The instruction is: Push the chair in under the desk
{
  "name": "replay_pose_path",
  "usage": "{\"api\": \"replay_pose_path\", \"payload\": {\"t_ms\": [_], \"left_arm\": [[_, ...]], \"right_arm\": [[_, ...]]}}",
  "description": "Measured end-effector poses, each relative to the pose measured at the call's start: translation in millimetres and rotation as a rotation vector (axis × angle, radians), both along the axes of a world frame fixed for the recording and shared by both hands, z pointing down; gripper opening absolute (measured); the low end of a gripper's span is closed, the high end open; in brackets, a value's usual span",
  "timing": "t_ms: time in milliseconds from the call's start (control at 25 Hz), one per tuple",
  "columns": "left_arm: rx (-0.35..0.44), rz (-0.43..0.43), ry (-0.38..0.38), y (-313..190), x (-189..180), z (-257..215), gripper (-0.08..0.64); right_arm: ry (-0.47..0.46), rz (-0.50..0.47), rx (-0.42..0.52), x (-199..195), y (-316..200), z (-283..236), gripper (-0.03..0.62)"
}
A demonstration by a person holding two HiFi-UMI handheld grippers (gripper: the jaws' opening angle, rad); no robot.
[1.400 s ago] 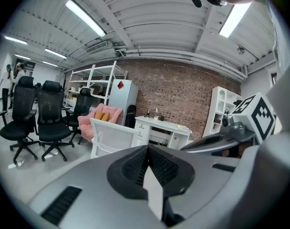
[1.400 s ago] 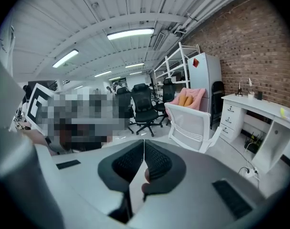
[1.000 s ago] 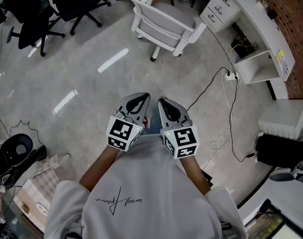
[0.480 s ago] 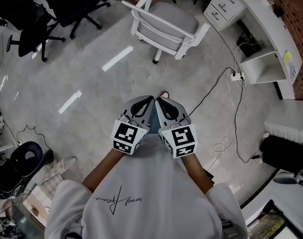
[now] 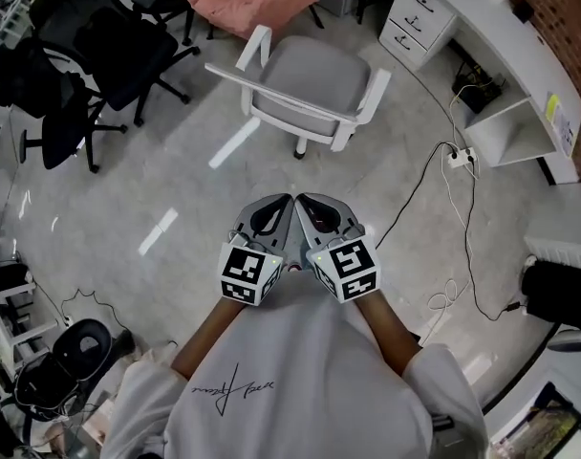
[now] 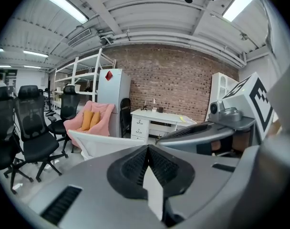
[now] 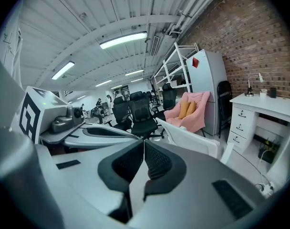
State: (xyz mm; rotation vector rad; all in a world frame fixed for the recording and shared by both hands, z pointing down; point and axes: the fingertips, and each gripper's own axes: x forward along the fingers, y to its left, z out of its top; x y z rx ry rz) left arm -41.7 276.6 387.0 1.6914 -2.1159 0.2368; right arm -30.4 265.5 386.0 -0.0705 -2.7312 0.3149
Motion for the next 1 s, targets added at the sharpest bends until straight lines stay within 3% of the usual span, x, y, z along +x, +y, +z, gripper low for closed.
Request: {"api": "replay_pose_path", "payload": {"t_ms": [480, 720, 1000], "left_arm": [[-0.006, -0.019, -0.001, -70, -44, 1, 0.005], [0.038, 0.031, 0.009, -88, -58, -6, 0.005], [0.011, 0.081, 0.058, -97, -88, 14, 0.005]], "right_arm": [[-0.021, -0.022, -0.014, -43, -68, -1, 0.029], [-0.009, 0.019, -0.036, -56, -86, 1, 0.029], [0.038, 0.024, -0.036, -86, -99, 13, 0.029]]}}
